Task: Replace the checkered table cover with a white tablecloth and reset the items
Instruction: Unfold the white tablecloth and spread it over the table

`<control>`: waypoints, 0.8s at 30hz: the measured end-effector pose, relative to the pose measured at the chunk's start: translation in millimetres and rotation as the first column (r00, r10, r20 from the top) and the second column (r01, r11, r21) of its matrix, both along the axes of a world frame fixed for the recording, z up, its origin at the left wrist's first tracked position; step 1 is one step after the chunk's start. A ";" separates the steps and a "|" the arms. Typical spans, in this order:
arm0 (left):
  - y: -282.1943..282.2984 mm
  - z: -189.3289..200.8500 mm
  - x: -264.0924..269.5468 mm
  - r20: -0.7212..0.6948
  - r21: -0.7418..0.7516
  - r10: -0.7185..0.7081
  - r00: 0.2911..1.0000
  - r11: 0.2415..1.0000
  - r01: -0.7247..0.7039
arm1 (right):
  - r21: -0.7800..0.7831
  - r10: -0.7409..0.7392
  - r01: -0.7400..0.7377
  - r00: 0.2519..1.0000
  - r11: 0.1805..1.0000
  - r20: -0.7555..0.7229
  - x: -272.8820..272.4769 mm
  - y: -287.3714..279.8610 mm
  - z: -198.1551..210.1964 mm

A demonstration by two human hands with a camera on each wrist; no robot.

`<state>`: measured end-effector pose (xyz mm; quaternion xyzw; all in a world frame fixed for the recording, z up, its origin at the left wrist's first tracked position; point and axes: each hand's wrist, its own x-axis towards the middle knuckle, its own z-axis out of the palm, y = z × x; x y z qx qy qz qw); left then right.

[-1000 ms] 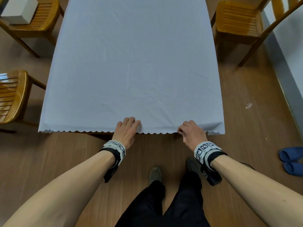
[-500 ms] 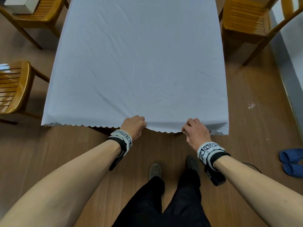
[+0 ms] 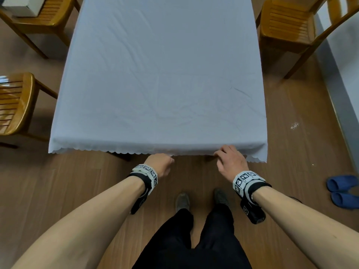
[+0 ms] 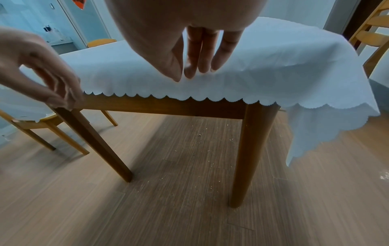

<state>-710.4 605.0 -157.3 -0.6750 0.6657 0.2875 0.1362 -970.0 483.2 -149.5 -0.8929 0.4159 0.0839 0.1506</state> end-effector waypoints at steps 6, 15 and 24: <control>22.3 13.2 4.7 0.018 0.000 0.122 0.992 0.992 -0.122 | 0.018 0.056 -0.056 0.998 0.998 -0.017 11.3 -5.9 15.5; 93.1 76.8 40.2 0.121 -0.016 0.324 0.938 0.946 -0.325 | 0.078 0.212 -0.216 0.976 0.973 0.053 70.6 10.9 34.7; 144.2 103.0 115.2 0.180 -0.140 0.431 0.884 0.901 -0.410 | 0.055 0.322 -0.326 0.943 0.944 0.083 135.9 46.8 55.1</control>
